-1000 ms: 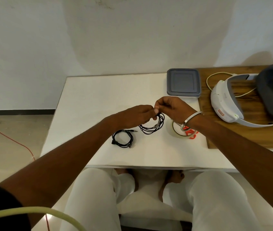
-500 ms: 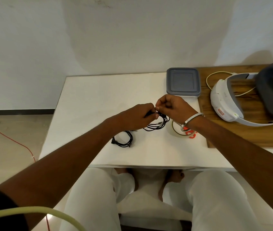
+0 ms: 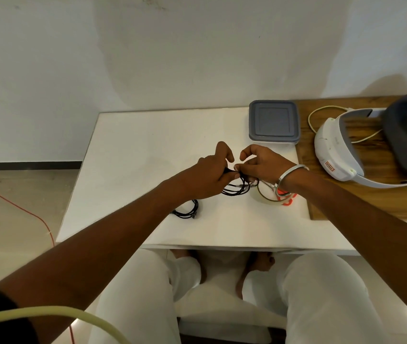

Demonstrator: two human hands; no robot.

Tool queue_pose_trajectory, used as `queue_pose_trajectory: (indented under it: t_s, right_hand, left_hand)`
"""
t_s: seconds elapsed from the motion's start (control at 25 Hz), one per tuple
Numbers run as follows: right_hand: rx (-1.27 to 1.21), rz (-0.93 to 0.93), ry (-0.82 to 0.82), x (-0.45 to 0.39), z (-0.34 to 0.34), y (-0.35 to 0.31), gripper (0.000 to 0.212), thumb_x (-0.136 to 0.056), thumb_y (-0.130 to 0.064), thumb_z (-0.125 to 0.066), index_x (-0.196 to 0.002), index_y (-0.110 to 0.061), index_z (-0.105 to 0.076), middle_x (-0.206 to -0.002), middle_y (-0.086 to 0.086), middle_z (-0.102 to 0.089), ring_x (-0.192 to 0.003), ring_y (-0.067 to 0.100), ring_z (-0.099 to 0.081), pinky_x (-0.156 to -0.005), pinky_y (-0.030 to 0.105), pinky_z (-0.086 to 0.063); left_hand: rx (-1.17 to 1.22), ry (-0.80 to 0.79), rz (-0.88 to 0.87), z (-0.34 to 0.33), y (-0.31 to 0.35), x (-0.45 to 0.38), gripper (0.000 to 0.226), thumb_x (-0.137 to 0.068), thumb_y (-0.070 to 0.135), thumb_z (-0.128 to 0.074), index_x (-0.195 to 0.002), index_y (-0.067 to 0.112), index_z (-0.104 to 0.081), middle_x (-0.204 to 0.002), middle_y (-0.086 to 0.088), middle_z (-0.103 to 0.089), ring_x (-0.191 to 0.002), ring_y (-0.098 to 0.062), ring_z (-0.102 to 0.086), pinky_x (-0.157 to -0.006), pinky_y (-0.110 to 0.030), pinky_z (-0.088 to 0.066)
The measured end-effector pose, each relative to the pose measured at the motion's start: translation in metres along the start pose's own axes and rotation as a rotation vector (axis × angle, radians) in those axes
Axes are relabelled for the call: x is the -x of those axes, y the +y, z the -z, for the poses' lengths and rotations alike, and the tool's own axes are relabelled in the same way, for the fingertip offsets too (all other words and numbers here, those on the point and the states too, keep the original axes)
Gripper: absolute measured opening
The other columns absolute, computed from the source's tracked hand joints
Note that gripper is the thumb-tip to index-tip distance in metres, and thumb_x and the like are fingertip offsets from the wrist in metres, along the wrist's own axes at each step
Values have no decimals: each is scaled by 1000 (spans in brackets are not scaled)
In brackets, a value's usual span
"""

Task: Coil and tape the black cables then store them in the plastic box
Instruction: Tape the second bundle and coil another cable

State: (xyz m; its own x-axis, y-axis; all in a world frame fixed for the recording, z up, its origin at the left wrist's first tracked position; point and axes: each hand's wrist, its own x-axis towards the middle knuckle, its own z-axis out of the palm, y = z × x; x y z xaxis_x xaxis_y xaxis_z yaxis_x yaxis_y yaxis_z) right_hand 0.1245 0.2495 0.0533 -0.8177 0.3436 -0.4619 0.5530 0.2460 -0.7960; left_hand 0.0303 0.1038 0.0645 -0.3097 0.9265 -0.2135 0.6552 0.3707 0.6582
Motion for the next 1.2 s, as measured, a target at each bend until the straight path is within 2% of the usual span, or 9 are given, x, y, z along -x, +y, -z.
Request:
queue_pose_trajectory:
  t_s: [0.2,0.4,0.6,0.72,0.8,0.88,0.96,1.08,1.2]
  right_hand:
    - [-74,-107,-100,1,3,0,13,-89,-26,-60,-96,-16,-58,-63,9,-59,-49,13,-51,-58,27,-44]
    - [-174,-127,-116,-1,5,3,12,-90,-22,-60,-97,-13,-58,-73,15,-59,-50,14,-49,-59,30,-44]
    - [-166,-130,-104,-1,3,2,9,-90,-23,-59,-94,-18,-53,-73,16,-59,-50,14,-46,-57,28,-41]
    - [-223,-75,-50,1,1,2,5,-95,-24,-50,-92,-20,-52,-73,12,-61,-49,12,-47,-56,26,-42]
    - [-292,-10,-75,4,1,2,7,-97,-21,-46,-92,-19,-51,-78,9,-62,-53,12,-49,-59,26,-42]
    - [-175,94,-124,5,2,4,6,-94,-16,-52,-94,-22,-49,-82,4,-64,-64,12,-55,-65,24,-46]
    - [-55,191,-167,5,2,6,21,-89,-7,-57,-95,-24,-46,-88,3,-64,-76,15,-60,-76,27,-53]
    - [34,277,-131,4,1,9,27,-87,1,-58,-91,-22,-45,-92,8,-64,-84,24,-63,-84,36,-54]
    - [56,297,-80,4,-1,9,26,-87,1,-57,-89,-22,-45,-94,12,-64,-86,28,-64,-84,36,-55]
  left_hand:
    - [-144,11,-116,-1,-2,5,22,-101,23,-43,-116,8,-42,-60,8,-45,-53,-14,-41,-63,-4,-32]
    - [-168,58,-169,-3,-4,6,21,-101,24,-42,-116,10,-46,-59,10,-43,-53,-12,-40,-63,-11,-26]
    - [-82,89,-92,-6,-4,6,18,-101,25,-44,-110,10,-48,-59,10,-44,-53,-12,-41,-60,-8,-31]
    - [-66,99,-61,-8,-6,6,21,-101,27,-43,-104,8,-51,-61,11,-44,-54,-11,-42,-57,-12,-30]
    - [-52,112,-61,-7,-9,5,22,-101,26,-44,-99,6,-52,-60,11,-44,-52,-10,-41,-54,-12,-31]
    - [2,115,-22,-5,-12,5,21,-100,26,-46,-97,6,-54,-59,10,-45,-50,-9,-41,-51,-14,-33]
    - [64,92,37,-1,-14,6,22,-100,28,-46,-98,9,-56,-60,8,-47,-49,-7,-40,-49,-14,-35]
    - [159,39,101,2,-14,8,23,-100,30,-44,-100,13,-59,-62,7,-45,-53,-8,-37,-49,-12,-33]
    - [214,9,147,4,-15,7,20,-99,30,-47,-100,15,-60,-65,7,-47,-55,-8,-38,-52,-16,-33]
